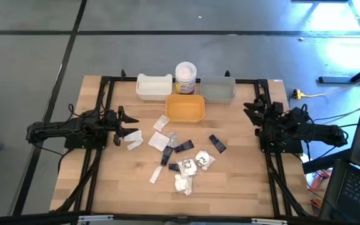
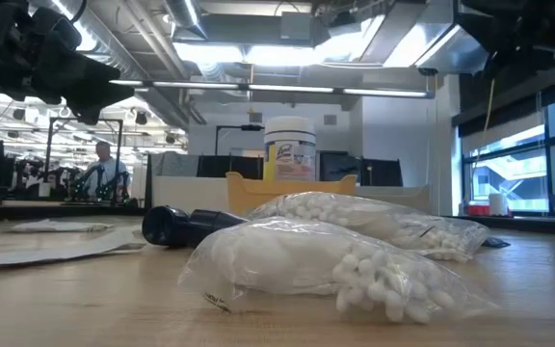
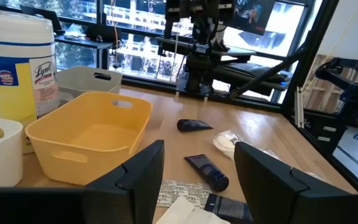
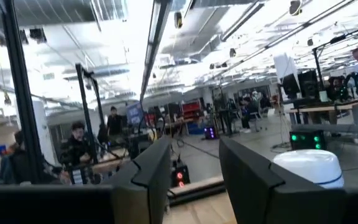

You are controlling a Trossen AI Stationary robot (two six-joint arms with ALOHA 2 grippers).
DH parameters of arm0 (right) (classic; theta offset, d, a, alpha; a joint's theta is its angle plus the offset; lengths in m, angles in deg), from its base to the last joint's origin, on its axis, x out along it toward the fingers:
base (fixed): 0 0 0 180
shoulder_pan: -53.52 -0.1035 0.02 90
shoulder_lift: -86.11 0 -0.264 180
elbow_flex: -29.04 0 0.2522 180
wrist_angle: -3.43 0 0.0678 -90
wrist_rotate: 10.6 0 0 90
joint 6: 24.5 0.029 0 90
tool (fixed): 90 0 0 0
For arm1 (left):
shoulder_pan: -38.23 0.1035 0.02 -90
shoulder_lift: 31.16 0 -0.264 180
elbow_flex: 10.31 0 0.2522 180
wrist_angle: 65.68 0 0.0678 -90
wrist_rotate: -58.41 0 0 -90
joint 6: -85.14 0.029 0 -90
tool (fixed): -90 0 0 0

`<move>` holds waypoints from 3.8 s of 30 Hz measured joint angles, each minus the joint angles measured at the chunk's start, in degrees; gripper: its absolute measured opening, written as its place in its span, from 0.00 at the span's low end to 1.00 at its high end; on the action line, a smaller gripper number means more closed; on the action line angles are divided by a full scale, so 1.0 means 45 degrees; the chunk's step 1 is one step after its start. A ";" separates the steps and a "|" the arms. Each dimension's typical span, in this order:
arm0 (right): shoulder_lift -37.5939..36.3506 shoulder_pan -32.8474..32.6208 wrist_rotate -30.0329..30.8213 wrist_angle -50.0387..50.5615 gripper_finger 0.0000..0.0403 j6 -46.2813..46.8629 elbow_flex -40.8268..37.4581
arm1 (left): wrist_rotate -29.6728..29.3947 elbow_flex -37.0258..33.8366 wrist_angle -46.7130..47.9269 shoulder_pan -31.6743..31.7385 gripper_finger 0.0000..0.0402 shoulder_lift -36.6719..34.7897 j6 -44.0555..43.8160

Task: Pick & Place Travel size toiletries
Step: Put the blue shave cream into the white bin

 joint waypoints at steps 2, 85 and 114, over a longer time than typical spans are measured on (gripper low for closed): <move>0.0261 0.0005 -0.0028 0.0018 0.35 -0.0128 0.0000 | -0.0219 0.0000 -0.0021 0.0005 0.48 0.0000 0.0000; 1.6919 -0.3497 0.3859 0.9000 0.44 0.8733 0.7344 | -0.1813 0.0000 -0.0155 0.0000 0.48 0.0000 0.0452; 1.8275 -0.3497 0.4001 0.8515 0.63 0.8634 0.7339 | -0.2498 0.0005 -0.0185 0.0005 0.48 0.0000 0.0782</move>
